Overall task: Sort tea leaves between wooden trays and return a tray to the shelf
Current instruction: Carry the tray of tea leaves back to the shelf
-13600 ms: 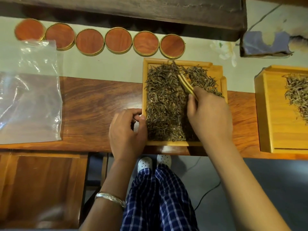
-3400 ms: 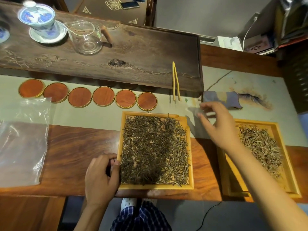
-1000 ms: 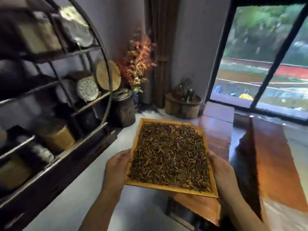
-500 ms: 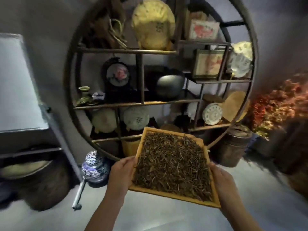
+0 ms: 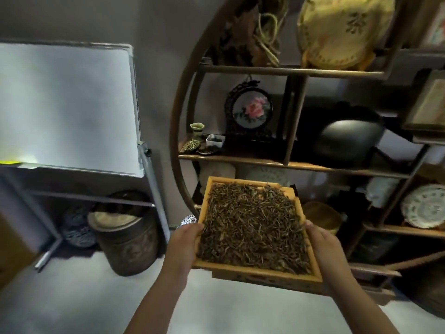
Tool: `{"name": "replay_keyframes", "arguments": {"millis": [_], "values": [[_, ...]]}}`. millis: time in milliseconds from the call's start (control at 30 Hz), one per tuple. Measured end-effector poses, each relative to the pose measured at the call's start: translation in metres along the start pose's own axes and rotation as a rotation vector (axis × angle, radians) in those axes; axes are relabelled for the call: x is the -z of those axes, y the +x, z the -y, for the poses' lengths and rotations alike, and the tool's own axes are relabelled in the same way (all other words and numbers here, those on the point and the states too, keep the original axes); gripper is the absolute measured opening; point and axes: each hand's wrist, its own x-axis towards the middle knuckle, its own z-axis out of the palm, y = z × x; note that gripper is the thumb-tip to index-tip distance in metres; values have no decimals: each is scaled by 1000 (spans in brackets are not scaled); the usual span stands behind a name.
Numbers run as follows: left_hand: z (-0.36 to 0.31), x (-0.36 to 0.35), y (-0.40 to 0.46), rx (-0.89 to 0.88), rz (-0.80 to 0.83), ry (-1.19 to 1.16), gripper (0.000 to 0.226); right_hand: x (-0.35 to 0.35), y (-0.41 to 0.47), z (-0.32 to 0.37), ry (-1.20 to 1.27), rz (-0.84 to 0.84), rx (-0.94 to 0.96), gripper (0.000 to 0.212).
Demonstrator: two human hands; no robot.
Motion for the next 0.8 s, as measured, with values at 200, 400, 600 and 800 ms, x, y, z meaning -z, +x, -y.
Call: {"name": "replay_keyframes", "arguments": {"millis": [200, 400, 600, 800], "values": [[-6, -42, 101, 19, -27, -20, 21, -22, 115, -6, 32, 63, -59, 39], [-18, -90, 203, 44, -18, -43, 18, -34, 223, -3, 6, 54, -37, 40], [-17, -127, 296, 55, 34, -63, 16, -51, 302, -9, -37, 14, -41, 42], [-2, -150, 372, 128, 113, -61, 17, -72, 362, -26, -26, -74, -120, 36]]}}
